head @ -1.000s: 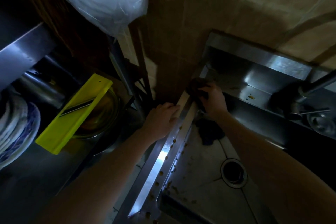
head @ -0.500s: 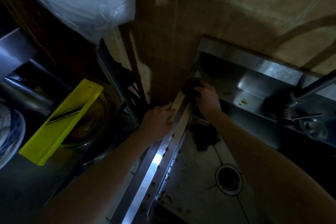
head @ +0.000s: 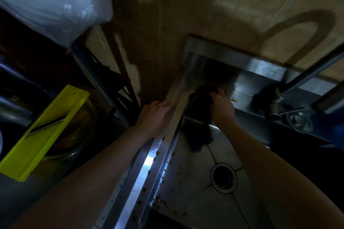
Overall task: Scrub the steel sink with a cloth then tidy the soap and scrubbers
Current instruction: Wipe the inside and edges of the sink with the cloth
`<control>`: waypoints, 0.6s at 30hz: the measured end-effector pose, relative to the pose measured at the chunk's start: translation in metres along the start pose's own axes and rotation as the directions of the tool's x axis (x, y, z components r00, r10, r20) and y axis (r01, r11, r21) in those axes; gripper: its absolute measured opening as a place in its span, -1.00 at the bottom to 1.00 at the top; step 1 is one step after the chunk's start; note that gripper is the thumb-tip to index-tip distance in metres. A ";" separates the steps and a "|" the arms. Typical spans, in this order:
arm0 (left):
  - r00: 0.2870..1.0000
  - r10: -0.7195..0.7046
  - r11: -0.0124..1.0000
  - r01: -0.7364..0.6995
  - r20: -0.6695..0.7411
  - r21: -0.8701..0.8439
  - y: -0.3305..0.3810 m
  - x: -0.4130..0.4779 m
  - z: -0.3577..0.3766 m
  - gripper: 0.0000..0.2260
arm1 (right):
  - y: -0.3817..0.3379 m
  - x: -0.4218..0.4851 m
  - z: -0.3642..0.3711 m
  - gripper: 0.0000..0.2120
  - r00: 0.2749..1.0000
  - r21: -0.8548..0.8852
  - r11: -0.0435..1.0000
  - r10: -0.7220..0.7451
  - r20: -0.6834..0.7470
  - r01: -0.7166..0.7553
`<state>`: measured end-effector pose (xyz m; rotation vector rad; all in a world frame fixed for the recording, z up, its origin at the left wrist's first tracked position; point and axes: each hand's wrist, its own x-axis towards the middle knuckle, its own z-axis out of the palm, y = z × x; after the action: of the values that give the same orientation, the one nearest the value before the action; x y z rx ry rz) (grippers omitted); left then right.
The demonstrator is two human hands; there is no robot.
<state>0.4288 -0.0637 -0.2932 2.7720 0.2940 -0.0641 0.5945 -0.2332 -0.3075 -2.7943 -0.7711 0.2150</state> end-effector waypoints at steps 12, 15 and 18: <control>0.995 -0.098 0.992 0.100 0.036 -0.070 -0.008 0.002 0.011 -0.58 | 0.055 -0.018 -0.013 -0.65 0.954 0.103 0.964 0.258 -0.153 -0.244; 0.996 -0.085 0.993 0.087 0.024 -0.079 -0.010 0.003 0.012 -0.57 | 0.030 -0.002 -0.009 -0.67 0.967 0.071 0.975 0.220 -0.128 -0.212; 0.996 -0.086 0.992 0.086 0.003 -0.087 -0.012 0.003 0.013 -0.58 | -0.001 0.015 -0.003 -0.64 0.983 0.076 0.983 0.170 -0.063 -0.165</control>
<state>0.4292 -0.0572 -0.3100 2.6722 0.4071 -0.0701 0.6076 -0.2250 -0.3057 -2.7838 -0.5026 0.1697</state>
